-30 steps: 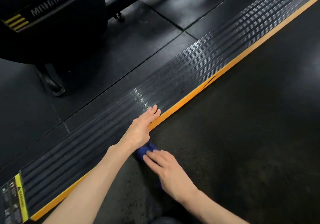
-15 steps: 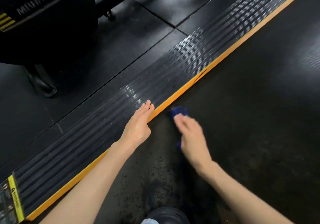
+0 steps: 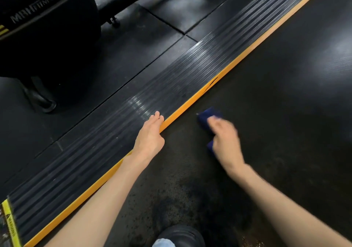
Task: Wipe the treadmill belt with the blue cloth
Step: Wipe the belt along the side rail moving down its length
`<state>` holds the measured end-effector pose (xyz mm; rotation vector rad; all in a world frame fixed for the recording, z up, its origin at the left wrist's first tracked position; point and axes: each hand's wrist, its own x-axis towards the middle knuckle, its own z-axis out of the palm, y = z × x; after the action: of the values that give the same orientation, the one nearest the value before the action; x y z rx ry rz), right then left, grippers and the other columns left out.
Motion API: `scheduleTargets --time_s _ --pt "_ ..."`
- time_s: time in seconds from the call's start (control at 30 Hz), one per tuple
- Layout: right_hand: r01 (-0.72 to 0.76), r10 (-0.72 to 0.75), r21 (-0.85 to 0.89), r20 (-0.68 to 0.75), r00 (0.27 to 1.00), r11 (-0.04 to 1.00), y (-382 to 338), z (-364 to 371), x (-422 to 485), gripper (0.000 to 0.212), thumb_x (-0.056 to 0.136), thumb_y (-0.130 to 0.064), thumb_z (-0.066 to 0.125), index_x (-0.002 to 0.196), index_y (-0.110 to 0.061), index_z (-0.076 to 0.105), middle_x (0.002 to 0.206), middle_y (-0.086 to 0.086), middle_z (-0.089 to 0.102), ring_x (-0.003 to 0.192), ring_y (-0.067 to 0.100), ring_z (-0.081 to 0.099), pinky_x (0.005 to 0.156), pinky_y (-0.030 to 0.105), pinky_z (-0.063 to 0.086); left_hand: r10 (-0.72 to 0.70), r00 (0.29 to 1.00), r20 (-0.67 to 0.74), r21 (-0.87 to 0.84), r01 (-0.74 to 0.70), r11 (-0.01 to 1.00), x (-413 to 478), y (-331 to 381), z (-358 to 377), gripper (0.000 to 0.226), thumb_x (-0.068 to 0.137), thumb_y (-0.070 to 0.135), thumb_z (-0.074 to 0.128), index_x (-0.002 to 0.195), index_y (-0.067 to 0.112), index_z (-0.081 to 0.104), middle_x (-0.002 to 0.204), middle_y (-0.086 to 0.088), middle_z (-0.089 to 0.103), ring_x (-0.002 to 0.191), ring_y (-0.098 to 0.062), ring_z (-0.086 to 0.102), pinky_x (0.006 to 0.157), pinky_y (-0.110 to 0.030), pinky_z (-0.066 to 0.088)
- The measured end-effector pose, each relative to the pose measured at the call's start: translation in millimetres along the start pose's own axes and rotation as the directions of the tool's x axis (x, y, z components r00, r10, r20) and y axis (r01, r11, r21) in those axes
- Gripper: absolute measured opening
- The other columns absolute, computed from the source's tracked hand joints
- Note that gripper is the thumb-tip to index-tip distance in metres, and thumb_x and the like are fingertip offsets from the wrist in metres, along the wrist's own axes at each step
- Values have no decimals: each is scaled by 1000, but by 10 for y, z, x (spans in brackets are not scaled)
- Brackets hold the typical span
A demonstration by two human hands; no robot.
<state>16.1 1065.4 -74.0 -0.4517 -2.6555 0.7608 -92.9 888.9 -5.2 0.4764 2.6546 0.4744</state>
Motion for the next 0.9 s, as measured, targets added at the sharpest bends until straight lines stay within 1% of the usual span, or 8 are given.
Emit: scheduleTargets --time_s 0.13,0.23,0.37,0.47,0.6,0.73,0.83,0.9 --pt "462 -466 95 324 823 882 -293 171 -800 54 76 -1 43 126 -11 58 129 4 58 118 19 48 104 28 32 22 996 -83 -6 -23 1000 -4 94 20 61 87 -7 48 143 13 32 154 -2 23 141 -17 21 116 -36 21" --pt "580 -575 116 387 721 806 73 31 -565 48 81 -7 43 126 -10 59 131 5 58 119 20 49 103 32 34 129 986 -103 12 -128 992 -35 125 85 61 86 -10 44 141 14 37 152 0 28 141 -15 22 116 -34 20" --pt "170 -151 -135 141 978 976 760 -430 -86 55 70 -3 37 119 -1 62 122 16 61 108 36 59 100 34 36 199 979 -50 5 -199 980 -53 200 170 60 86 -11 43 139 18 41 151 3 29 141 -12 21 116 -36 20" --pt "-285 267 -158 -129 955 945 884 -615 -148 60 65 10 40 122 5 58 122 22 59 107 41 56 101 34 34 244 969 -27 -3 -244 970 -42 300 216 61 86 -10 43 139 21 39 152 4 28 141 -11 19 117 -33 18" --pt "-39 46 -89 81 996 995 293 -251 -704 72 54 8 48 125 0 57 126 15 59 113 31 53 102 32 33 326 945 -6 -30 -326 945 48 540 304 62 86 -11 43 139 20 39 151 4 30 141 -10 20 116 -31 18" --pt "344 -307 -38 367 878 938 341 -405 -1054 55 77 -4 41 130 -10 55 137 3 52 124 19 45 107 29 31 395 919 11 -58 -394 917 96 803 441 63 84 -13 41 138 19 40 150 3 32 141 -10 20 116 -31 19" --pt "55 -22 -190 173 985 980 1003 -883 -954 56 71 -3 42 125 -5 58 130 10 56 119 28 51 108 28 28 448 892 65 -67 -444 894 87 939 541 66 82 -14 39 138 20 41 150 6 31 141 -9 19 116 -33 20" --pt "-280 287 -251 -11 958 926 1317 -1191 -936 59 70 10 44 126 -3 56 129 14 56 118 35 53 108 30 29 484 871 87 -66 -479 875 89 1028 605 67 81 -15 38 137 20 42 149 6 32 141 -9 19 116 -36 22"
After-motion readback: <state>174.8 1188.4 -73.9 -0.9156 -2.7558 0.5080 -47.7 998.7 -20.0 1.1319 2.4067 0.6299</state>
